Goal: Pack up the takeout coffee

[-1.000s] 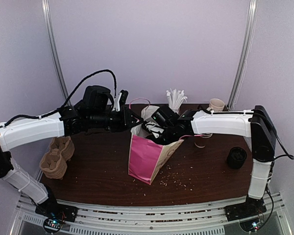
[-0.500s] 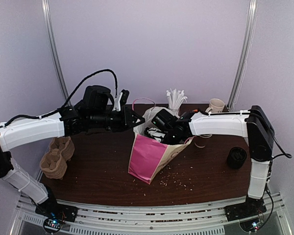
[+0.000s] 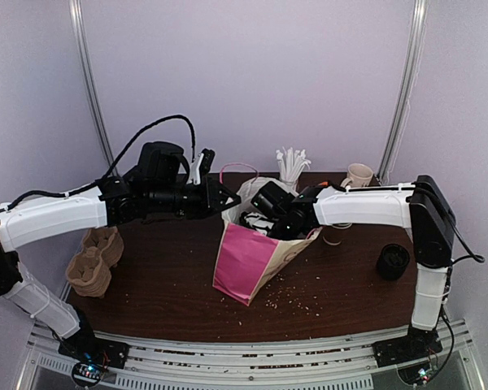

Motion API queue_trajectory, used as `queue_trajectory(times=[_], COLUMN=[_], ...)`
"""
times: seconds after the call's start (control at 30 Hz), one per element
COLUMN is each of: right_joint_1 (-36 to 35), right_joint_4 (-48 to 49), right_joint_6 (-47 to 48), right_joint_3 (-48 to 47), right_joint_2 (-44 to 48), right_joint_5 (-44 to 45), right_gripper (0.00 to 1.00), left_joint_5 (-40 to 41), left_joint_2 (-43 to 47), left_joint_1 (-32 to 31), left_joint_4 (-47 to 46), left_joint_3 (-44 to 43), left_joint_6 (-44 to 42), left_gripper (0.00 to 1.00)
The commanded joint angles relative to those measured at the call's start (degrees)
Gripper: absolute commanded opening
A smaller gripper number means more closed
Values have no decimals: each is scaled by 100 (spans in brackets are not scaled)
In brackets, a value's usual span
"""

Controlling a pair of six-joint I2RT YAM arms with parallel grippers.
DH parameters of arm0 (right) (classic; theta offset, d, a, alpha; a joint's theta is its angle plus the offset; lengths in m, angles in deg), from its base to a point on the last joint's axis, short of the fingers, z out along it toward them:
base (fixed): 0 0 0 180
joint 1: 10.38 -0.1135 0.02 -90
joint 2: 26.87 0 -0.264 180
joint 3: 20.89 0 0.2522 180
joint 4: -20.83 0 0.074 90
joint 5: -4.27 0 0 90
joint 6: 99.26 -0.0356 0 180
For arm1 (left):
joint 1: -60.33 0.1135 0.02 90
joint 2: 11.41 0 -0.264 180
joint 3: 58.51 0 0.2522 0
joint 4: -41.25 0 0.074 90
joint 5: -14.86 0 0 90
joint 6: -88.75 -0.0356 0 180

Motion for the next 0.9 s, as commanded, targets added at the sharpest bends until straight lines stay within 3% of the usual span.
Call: queue_trajectory(times=[0.0, 0.37, 0.87], right_joint_1=[29, 21, 20], right_joint_4=[-870, -1311, -1458], right_joint_6=[-105, -188, -340], right_joint_3=[41, -566, -790], right_joint_2=[-129, 581, 1174], right_joint_5=[257, 220, 195], right_gripper=[100, 100, 100], left_joint_5=[-81, -124, -212], left_joint_2=[-5, -75, -196], left_joint_1=[-25, -25, -29], left_joint_4=[-216, -216, -207], left_joint_3=[-88, -127, -175], left_joint_6=[-95, -138, -174], left_gripper=[23, 24, 16])
